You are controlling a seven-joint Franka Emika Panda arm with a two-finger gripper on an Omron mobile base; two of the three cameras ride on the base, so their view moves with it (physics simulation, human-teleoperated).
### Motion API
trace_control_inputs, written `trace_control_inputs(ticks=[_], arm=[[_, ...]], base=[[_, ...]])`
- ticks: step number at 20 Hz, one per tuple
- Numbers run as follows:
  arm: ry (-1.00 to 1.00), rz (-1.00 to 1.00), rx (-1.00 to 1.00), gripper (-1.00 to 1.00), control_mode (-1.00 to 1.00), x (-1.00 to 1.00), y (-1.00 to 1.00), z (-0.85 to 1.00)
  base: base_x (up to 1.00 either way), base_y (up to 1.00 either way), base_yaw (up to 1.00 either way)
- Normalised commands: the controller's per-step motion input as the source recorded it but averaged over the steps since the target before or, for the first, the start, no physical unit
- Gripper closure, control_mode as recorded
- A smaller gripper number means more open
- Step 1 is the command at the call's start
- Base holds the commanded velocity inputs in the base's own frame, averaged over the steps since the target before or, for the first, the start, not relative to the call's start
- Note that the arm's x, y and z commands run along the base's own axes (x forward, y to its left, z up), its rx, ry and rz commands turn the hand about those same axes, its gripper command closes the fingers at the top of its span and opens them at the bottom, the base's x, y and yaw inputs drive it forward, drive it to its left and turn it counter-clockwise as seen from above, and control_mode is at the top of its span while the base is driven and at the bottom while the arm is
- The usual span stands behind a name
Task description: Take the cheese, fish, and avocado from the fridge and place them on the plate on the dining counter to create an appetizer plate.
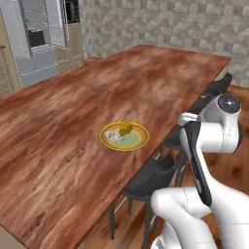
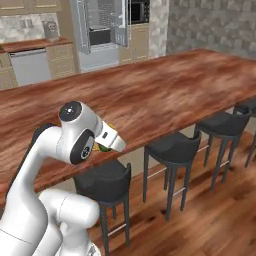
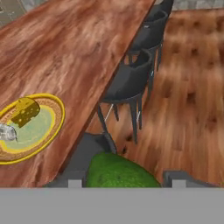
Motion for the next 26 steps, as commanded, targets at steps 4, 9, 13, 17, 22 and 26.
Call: trace_control_inputs(ticks=[4,9,13,17,22,26], arm=[[0.0,0.0,0.0,1.0,1.0,0.0,0.0,0.0],[0.0,0.0,0.0,1.0,1.0,0.0,0.0,0.0],[0.03,0.4,0.04,1.0,-1.0,0.51,-0.36,-0.16],[0.07,0.47,0.01,1.0,-1.0,0.76,-0.31,-0.4],[0.08,0.35,0.0,1.0,-1.0,0.76,0.0,-0.51],[0.09,0.29,0.0,1.0,-1.0,0.78,0.0,-0.4]], base=[[0.2,-0.17,0.68],[0.45,-0.33,0.64],[0.15,-0.11,0.15],[0.0,0.0,0.0],[0.0,0.0,0.0],[0.0,0.0,0.0]])
